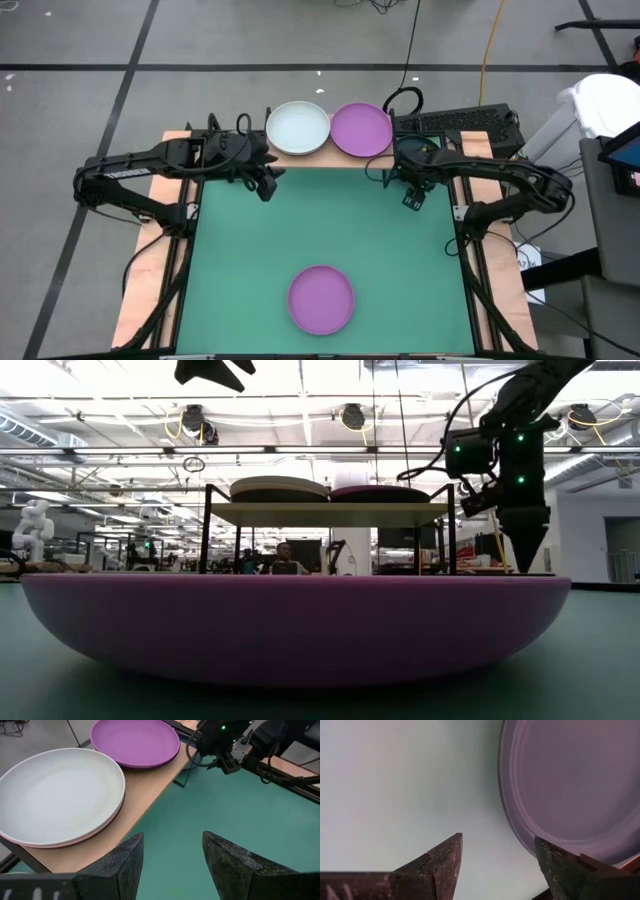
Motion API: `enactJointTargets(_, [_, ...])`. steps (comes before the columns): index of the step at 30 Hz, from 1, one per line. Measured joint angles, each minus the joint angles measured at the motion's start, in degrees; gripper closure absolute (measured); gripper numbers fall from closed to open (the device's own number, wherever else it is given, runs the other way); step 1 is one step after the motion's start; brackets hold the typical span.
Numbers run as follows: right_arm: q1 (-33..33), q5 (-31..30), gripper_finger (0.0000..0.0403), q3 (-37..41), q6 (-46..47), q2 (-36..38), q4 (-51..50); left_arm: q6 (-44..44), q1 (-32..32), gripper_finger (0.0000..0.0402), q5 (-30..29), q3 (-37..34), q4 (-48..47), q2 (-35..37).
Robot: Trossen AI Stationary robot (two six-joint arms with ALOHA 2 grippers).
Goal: Place and stack plates onto a shelf
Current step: Stack the dark blue plate on top of the purple plate on the shelf
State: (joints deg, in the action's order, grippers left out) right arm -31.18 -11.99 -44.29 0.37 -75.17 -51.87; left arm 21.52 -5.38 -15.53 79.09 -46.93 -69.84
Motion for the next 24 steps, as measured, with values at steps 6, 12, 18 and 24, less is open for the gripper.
enactJointTargets(6, [-0.32,0.05,0.0178,0.17,-1.80,-2.74,1.36,-0.02,-0.16,0.0193,-0.13,0.00,0.01,0.00])
enactJointTargets(12, [-0.42,-2.35,0.0187,0.04,-1.58,-3.97,1.54,0.12,-0.16,0.0193,-0.16,0.00,0.01,0.00])
enactJointTargets(18, [-0.69,-5.03,0.0195,0.12,-4.92,-3.33,1.56,1.33,-0.16,0.0193,-0.17,0.00,0.00,0.00])
enactJointTargets(24, [-0.97,-7.55,0.0199,0.52,-12.23,3.81,-1.25,1.73,-0.16,0.0193,-0.17,0.00,-0.01,0.00])
